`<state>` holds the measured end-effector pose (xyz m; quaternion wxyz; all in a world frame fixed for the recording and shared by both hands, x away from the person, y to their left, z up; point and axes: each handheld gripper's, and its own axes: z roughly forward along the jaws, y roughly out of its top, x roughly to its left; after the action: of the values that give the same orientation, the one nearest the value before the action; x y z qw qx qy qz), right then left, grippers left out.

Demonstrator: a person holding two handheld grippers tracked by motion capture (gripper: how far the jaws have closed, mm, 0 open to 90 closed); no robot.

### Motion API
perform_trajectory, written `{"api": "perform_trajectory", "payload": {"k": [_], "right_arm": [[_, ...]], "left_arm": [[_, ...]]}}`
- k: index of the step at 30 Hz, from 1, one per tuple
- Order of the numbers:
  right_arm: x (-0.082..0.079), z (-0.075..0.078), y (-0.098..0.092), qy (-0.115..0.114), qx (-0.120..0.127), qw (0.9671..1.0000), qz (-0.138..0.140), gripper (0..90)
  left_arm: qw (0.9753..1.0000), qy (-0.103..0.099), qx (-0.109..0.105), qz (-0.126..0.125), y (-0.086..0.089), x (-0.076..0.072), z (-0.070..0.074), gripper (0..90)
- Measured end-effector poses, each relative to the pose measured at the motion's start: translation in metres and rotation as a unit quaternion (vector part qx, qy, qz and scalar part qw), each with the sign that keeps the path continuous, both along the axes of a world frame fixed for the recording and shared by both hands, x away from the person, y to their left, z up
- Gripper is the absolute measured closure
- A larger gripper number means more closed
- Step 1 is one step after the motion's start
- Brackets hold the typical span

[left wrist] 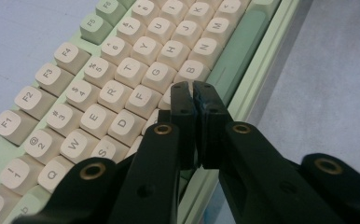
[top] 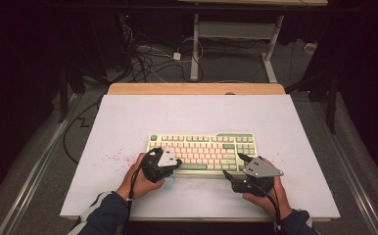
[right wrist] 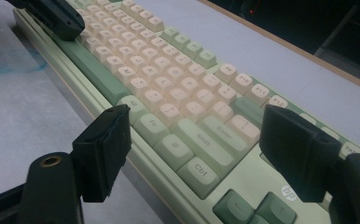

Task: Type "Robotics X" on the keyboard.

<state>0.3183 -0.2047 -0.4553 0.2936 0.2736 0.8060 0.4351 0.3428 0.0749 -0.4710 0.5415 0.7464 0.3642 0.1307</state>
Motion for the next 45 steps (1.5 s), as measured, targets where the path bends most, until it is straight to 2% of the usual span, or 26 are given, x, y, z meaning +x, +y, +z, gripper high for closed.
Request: {"api": "perform_trajectory", "payload": {"k": [6,8,9,11,16,25,28,32,37,41,42,45], "right_arm": [[0.000,0.000,0.000,0.001,0.000,1.0000,0.000,25.9],[0.000,0.000,0.000,0.001,-0.001,1.0000,0.001,25.9],[0.000,-0.001,0.000,0.002,-0.001,1.0000,0.000,25.9],[0.000,0.000,0.000,0.002,0.000,1.0000,0.000,25.9],[0.001,0.000,-0.001,0.001,0.000,1.0000,0.000,25.9],[0.001,0.001,-0.002,-0.001,0.002,1.0000,-0.003,25.9],[0.001,0.001,-0.002,-0.002,0.001,1.0000,-0.003,25.9],[0.001,0.001,-0.002,-0.004,0.001,1.0000,-0.003,25.9],[0.001,0.002,-0.003,-0.005,0.001,1.0000,-0.004,25.9],[0.001,0.003,-0.004,-0.005,0.004,1.0000,-0.005,25.9],[0.001,0.003,-0.004,-0.006,0.004,1.0000,-0.006,25.9],[0.001,0.003,-0.005,-0.006,0.003,1.0000,-0.007,25.9]], "left_arm": [[1.0000,-0.002,0.002,0.000,-0.001,0.000,0.000,85.5],[0.9999,0.003,0.011,-0.003,-0.001,0.000,-0.004,86.6],[1.0000,0.002,0.006,-0.002,-0.002,0.000,-0.004,87.6],[0.9999,-0.004,0.012,-0.002,-0.001,-0.001,-0.002,86.7],[0.9997,-0.018,-0.013,0.004,0.005,-0.002,0.010,86.0],[0.9990,-0.034,-0.024,0.014,0.011,0.000,0.015,80.0],[0.9982,-0.043,-0.035,0.022,0.015,0.001,0.018,75.8],[0.9975,-0.053,-0.034,0.031,0.017,0.002,0.018,66.3],[0.9970,-0.060,-0.037,0.031,0.018,0.001,0.018,55.3],[0.9963,-0.064,-0.038,0.043,0.018,0.002,0.017,35.3],[0.9962,-0.066,-0.045,0.036,0.018,0.000,0.018,31.2],[0.9954,-0.075,-0.047,0.035,0.017,-0.002,0.018,21.7]]}}
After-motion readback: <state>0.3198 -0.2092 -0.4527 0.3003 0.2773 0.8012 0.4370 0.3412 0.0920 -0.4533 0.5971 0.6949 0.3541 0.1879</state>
